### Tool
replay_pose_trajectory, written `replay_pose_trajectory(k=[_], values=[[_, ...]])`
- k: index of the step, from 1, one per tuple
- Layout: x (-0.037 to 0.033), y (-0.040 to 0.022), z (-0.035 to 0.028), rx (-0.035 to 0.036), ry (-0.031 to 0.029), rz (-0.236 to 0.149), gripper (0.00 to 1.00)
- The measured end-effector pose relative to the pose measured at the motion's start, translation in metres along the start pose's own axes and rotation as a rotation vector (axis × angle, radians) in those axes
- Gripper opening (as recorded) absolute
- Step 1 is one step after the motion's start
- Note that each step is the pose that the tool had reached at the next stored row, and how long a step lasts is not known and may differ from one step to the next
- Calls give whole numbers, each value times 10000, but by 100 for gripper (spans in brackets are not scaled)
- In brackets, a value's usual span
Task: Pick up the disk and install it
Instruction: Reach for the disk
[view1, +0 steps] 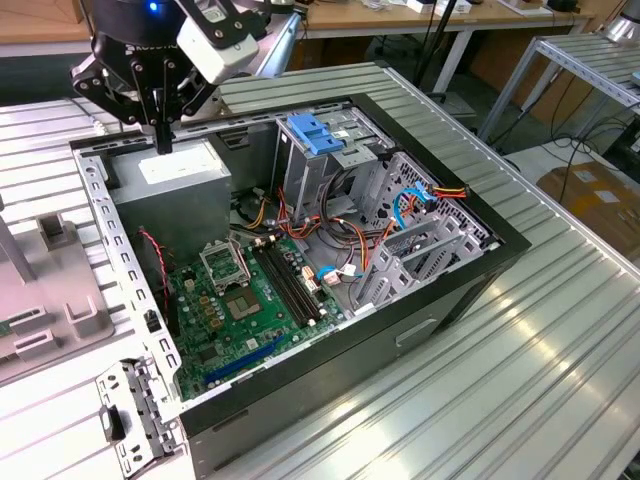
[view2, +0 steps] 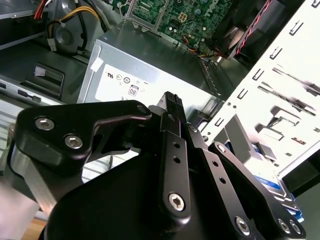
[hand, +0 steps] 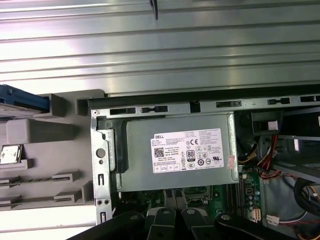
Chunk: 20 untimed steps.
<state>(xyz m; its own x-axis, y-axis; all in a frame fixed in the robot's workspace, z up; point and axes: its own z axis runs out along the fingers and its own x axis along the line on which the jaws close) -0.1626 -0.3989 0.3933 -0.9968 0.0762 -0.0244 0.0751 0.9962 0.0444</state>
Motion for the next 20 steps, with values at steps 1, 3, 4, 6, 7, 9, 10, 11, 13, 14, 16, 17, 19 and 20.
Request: replay_pose_trajectory(k=[1, 3, 4, 6, 7, 9, 10, 11, 13, 14, 16, 17, 19, 20], values=[[4, 0, 0, 0, 0, 0, 11], [16, -1, 0, 0, 0, 0, 11], [20, -2, 0, 0, -1, 0, 11], [29, -2, -1, 0, -1, 0, 11], [38, -3, -1, 0, -1, 0, 11], [49, -4, -1, 0, -1, 1, 11], [55, -4, -1, 0, -1, 1, 11], [63, -5, -2, 0, 0, 1, 11], [76, -6, -2, 0, 0, 0, 11], [81, -6, -3, 1, 0, 0, 11], [90, -7, -2, 0, 0, 0, 11], [93, -7, -3, 0, 0, 0, 11], [100, -7, -3, 1, 0, 0, 11], [104, -8, -3, 0, 0, 0, 11]])
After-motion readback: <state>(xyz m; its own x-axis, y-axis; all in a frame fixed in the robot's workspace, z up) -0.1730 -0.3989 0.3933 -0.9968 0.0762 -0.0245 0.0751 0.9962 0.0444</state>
